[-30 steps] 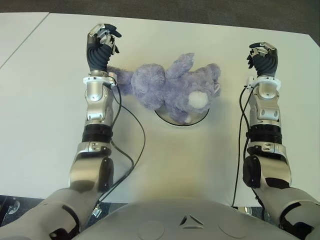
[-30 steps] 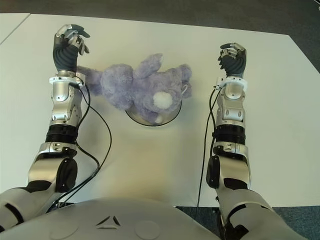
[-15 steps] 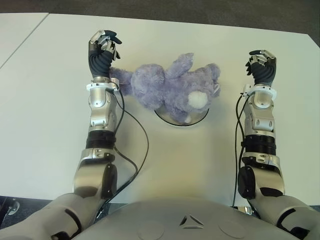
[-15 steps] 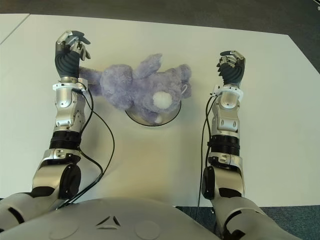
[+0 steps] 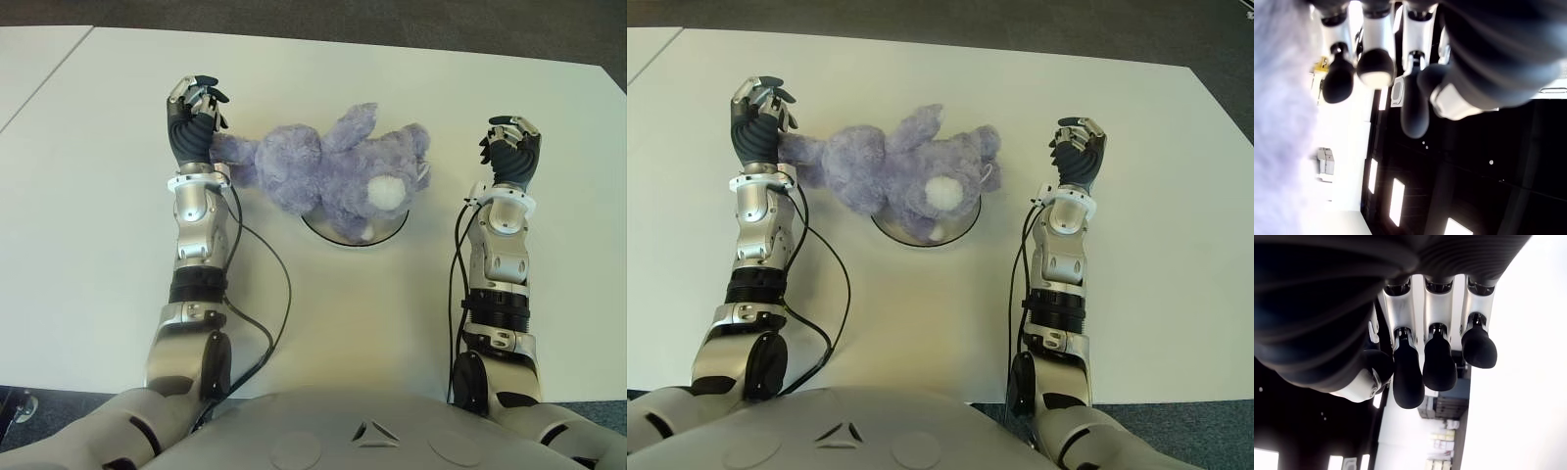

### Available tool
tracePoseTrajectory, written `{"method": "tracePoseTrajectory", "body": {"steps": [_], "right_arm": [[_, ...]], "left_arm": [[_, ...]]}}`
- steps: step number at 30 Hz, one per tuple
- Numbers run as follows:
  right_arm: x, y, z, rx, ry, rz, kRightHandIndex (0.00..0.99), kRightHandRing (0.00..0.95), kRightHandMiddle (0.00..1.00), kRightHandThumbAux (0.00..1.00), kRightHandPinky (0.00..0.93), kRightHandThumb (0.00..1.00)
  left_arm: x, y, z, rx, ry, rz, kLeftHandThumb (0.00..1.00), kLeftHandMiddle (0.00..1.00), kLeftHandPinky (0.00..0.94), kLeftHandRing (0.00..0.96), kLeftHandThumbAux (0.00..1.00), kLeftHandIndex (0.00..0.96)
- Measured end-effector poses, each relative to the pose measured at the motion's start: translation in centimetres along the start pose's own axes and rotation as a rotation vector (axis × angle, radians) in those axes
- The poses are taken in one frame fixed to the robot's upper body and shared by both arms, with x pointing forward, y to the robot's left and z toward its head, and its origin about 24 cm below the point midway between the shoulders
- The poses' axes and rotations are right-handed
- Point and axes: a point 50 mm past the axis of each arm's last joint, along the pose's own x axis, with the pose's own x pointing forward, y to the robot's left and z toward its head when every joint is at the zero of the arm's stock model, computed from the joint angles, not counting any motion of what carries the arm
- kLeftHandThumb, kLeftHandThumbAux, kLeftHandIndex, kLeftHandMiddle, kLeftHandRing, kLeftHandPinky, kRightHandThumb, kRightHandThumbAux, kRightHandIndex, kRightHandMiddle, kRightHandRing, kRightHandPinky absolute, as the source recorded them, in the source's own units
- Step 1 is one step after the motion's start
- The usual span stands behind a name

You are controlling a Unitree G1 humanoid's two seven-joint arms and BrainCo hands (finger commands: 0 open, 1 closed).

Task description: Put the doll into the plate.

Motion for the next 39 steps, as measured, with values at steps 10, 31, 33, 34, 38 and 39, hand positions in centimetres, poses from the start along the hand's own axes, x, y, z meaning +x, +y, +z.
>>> {"method": "tracePoseTrajectory", "body": {"steps": [10, 31, 33, 34, 38, 39], "right_arm": [[-2.2, -0.3, 0.0, 0.000, -0.011, -0.006, 0.434, 0.734, 0.704, 0.715, 0.750, 0.716], [-5.0, 0.1, 0.5, 0.031, 0.020, 0.023, 0.435, 0.746, 0.717, 0.714, 0.760, 0.717], [-5.5, 0.1, -0.2, 0.026, 0.054, 0.034, 0.435, 0.744, 0.715, 0.714, 0.755, 0.717], [-5.8, 0.1, -0.5, 0.023, 0.070, 0.036, 0.435, 0.743, 0.715, 0.714, 0.754, 0.717], [-6.0, 0.0, -0.9, 0.013, 0.092, 0.039, 0.435, 0.742, 0.713, 0.714, 0.757, 0.717], [-6.0, 0.0, -0.9, 0.011, 0.095, 0.039, 0.435, 0.743, 0.713, 0.714, 0.759, 0.718]], "left_arm": [[-1.5, 0.8, 0.0, 0.015, 0.012, 0.010, 0.716, 0.873, 0.882, 0.880, 0.702, 0.443], [-3.1, 0.9, 0.8, 0.060, 0.051, -0.024, 0.720, 0.882, 0.889, 0.891, 0.701, 0.444], [-3.2, 0.9, 1.0, 0.064, 0.057, -0.025, 0.720, 0.881, 0.888, 0.890, 0.701, 0.444], [-3.2, 0.9, 1.0, 0.066, 0.061, -0.026, 0.720, 0.881, 0.888, 0.890, 0.701, 0.444], [-3.5, 0.6, 1.0, 0.073, 0.091, -0.041, 0.721, 0.883, 0.886, 0.891, 0.701, 0.443], [-3.6, 0.5, 1.0, 0.075, 0.095, -0.048, 0.721, 0.885, 0.887, 0.892, 0.701, 0.443]]}}
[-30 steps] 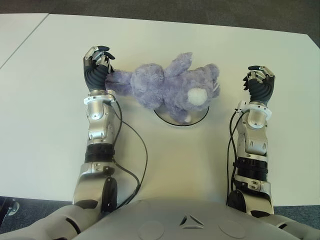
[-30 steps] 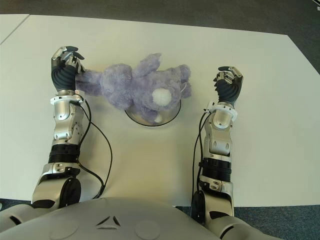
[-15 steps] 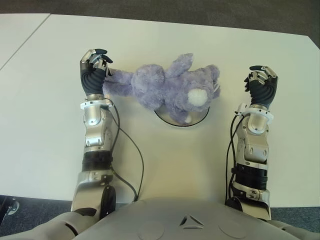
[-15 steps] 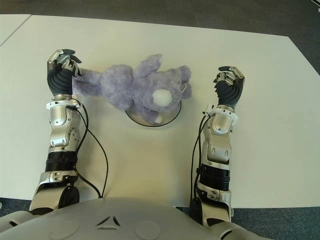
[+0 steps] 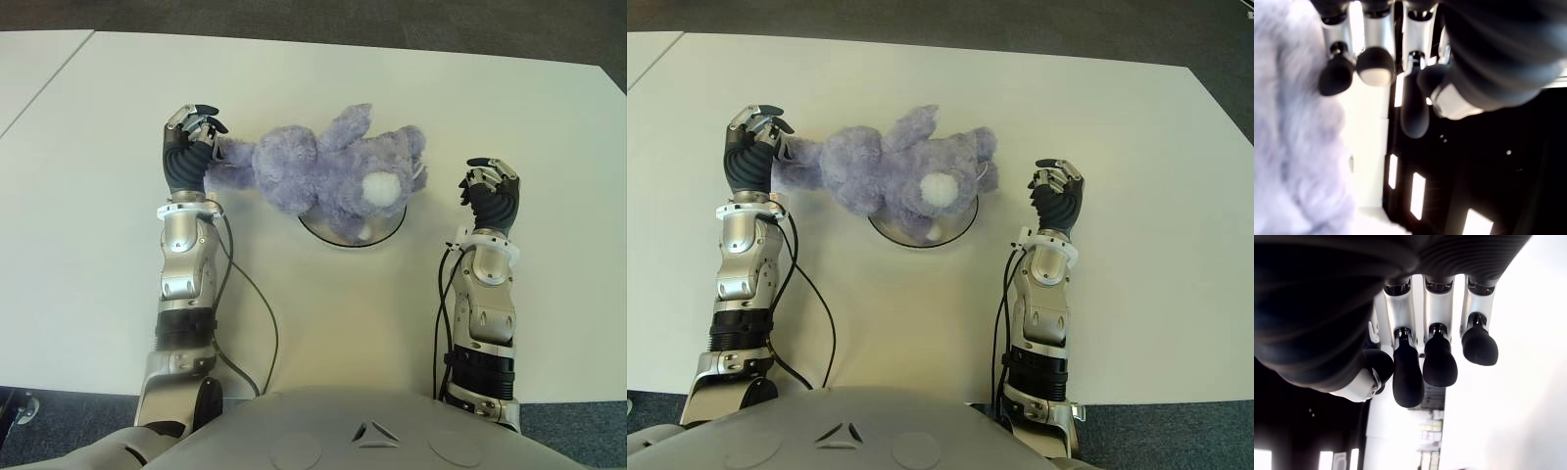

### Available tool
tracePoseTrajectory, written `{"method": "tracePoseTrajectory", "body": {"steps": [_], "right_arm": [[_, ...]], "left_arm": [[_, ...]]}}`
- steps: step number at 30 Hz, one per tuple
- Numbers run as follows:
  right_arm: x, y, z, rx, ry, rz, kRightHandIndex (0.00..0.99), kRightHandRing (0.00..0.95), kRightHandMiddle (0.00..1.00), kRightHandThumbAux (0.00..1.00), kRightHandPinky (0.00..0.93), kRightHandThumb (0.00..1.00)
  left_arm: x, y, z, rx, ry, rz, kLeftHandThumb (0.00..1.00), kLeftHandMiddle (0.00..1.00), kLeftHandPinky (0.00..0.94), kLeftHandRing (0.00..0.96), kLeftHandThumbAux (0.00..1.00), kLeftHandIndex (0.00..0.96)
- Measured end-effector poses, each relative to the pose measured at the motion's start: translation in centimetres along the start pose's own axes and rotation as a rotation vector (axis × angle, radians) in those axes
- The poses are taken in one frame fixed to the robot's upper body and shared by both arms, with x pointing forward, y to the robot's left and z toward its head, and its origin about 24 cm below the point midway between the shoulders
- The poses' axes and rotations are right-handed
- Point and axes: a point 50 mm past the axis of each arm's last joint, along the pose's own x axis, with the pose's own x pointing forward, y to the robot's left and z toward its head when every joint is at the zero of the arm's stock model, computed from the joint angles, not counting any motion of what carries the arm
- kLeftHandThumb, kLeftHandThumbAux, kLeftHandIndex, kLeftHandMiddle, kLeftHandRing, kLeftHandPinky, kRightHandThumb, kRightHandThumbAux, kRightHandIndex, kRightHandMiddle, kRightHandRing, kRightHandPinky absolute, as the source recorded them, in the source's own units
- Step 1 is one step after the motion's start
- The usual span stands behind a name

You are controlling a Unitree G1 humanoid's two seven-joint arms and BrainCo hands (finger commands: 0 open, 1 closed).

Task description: Put the doll into the plate.

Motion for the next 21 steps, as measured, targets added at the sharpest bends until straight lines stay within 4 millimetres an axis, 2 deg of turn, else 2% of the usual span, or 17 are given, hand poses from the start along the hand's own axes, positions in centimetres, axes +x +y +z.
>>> {"method": "tracePoseTrajectory", "body": {"steps": [6, 21], "right_arm": [[-0.05, 0.03, 0.10, 0.000, 0.001, 0.004, 0.435, 0.742, 0.711, 0.714, 0.757, 0.717], [-0.03, 0.16, -0.26, -0.007, 0.022, 0.014, 0.435, 0.743, 0.711, 0.714, 0.757, 0.717]], "left_arm": [[-0.38, -0.65, 0.51, 0.017, 0.011, -0.028, 0.721, 0.890, 0.891, 0.896, 0.702, 0.443], [-0.56, -1.02, 0.22, 0.023, 0.034, -0.037, 0.722, 0.891, 0.893, 0.895, 0.702, 0.443]]}}
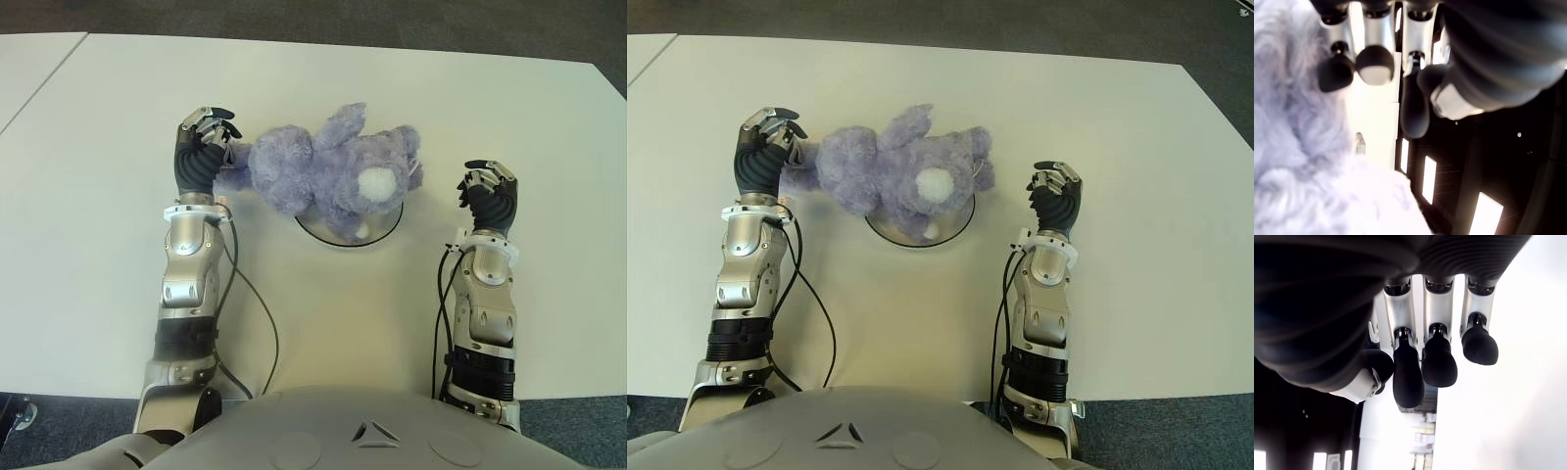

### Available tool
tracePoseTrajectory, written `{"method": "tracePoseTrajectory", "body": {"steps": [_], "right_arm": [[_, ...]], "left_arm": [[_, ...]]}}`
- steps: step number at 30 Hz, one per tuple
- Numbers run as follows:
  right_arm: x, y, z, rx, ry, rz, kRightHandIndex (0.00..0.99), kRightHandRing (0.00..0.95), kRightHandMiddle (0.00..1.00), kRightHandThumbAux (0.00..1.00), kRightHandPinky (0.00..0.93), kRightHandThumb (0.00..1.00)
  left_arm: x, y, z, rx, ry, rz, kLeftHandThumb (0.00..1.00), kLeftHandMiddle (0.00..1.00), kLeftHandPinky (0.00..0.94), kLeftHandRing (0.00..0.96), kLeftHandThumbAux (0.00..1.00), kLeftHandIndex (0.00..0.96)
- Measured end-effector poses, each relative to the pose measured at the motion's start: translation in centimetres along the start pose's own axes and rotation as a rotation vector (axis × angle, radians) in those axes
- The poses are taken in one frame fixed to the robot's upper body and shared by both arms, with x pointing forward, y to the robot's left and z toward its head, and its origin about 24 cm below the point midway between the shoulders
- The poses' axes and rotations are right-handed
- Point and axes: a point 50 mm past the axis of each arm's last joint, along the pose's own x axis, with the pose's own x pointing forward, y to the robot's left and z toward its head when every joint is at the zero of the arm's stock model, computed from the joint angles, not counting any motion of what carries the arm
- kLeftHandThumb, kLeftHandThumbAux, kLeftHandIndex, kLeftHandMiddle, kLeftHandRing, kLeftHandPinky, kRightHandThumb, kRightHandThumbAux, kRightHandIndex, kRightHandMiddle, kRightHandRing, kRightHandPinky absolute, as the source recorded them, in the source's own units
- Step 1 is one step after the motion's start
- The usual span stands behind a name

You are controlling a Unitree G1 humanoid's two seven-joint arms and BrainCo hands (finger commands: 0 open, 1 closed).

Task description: Put the doll into the plate.

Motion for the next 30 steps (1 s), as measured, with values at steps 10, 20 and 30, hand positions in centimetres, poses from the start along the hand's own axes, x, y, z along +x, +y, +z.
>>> {"method": "tracePoseTrajectory", "body": {"steps": [10, 20, 30], "right_arm": [[0.1, 0.1, -0.4, -0.008, 0.018, 0.010, 0.435, 0.746, 0.714, 0.713, 0.764, 0.717], [0.4, 0.2, -0.9, -0.022, 0.039, 0.017, 0.436, 0.750, 0.715, 0.714, 0.765, 0.716], [0.8, 0.0, -1.8, -0.036, 0.071, 0.030, 0.438, 0.752, 0.714, 0.715, 0.770, 0.714]], "left_arm": [[-0.1, -0.1, -0.5, -0.005, 0.012, 0.025, 0.722, 0.889, 0.890, 0.895, 0.701, 0.443], [-0.1, -0.2, -1.3, -0.011, 0.019, 0.036, 0.723, 0.881, 0.883, 0.883, 0.701, 0.443], [-0.1, -0.1, -2.1, -0.045, 0.027, 0.052, 0.723, 0.867, 0.875, 0.874, 0.700, 0.444]]}}
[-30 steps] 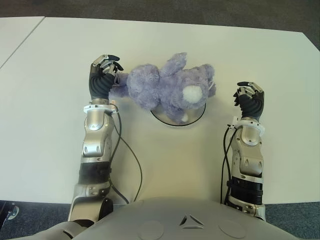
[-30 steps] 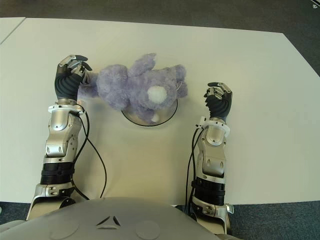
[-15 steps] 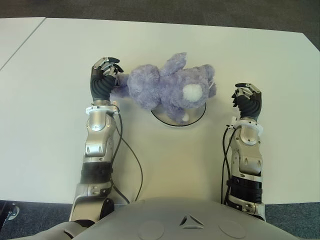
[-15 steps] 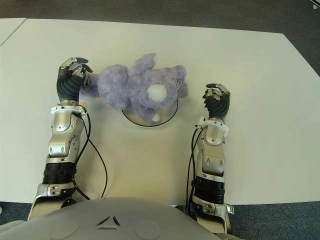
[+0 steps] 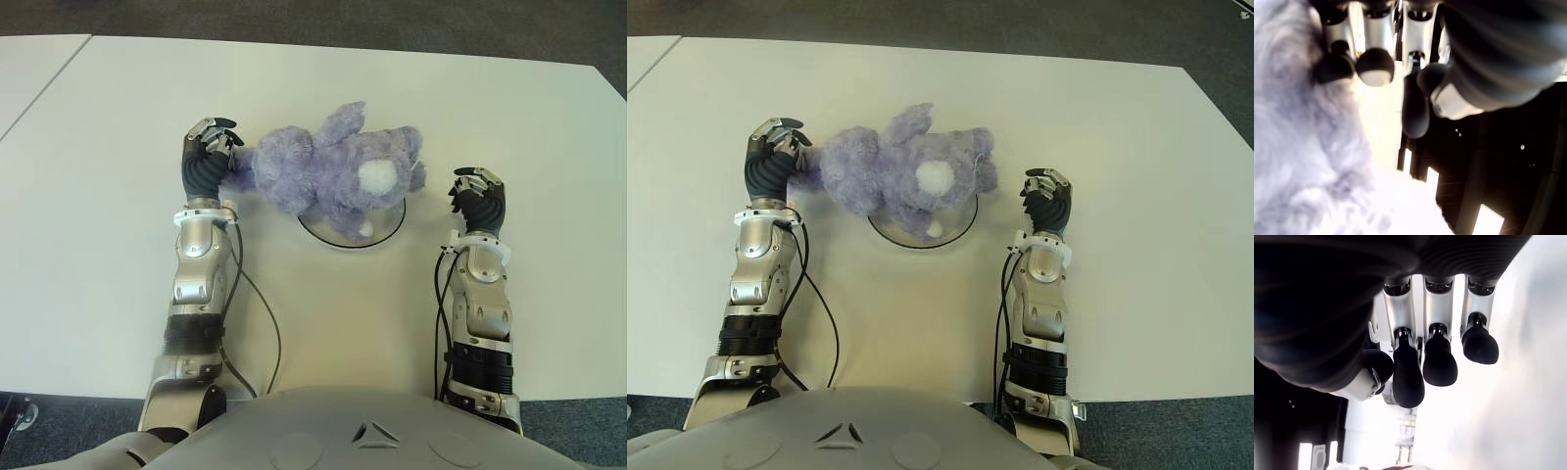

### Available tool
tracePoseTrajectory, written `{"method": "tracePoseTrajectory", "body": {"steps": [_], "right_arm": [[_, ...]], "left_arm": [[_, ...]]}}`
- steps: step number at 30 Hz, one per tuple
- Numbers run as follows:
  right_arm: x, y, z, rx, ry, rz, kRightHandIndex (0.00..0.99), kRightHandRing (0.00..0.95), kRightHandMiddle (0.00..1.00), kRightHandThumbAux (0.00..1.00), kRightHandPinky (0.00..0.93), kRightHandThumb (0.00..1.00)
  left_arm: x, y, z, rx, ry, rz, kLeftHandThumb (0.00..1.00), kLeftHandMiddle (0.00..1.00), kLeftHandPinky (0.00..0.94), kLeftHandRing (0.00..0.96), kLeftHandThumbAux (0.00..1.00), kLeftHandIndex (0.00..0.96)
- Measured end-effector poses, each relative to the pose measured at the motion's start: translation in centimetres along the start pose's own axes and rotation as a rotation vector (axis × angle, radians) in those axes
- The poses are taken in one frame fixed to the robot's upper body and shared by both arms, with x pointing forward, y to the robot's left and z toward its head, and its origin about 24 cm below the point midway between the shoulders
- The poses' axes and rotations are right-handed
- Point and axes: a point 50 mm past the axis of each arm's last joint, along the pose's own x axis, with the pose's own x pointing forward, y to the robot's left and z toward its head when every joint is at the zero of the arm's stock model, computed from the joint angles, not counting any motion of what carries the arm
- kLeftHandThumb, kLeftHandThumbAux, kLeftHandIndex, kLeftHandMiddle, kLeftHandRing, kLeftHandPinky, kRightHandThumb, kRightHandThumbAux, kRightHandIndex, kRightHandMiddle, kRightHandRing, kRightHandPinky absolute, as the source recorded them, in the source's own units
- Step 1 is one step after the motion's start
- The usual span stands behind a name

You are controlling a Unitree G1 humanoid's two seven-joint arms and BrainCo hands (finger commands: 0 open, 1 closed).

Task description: Put the doll into the plate.

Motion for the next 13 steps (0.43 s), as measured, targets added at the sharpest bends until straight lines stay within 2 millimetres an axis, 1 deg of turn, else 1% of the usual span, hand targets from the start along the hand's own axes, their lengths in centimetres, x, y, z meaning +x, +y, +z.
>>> {"method": "tracePoseTrajectory", "body": {"steps": [13], "right_arm": [[0.82, -0.45, -0.09, -0.008, -0.002, -0.009, 0.438, 0.763, 0.727, 0.716, 0.765, 0.712]], "left_arm": [[0.13, -0.06, -0.14, -0.009, -0.008, 0.005, 0.720, 0.861, 0.872, 0.869, 0.701, 0.444]]}}
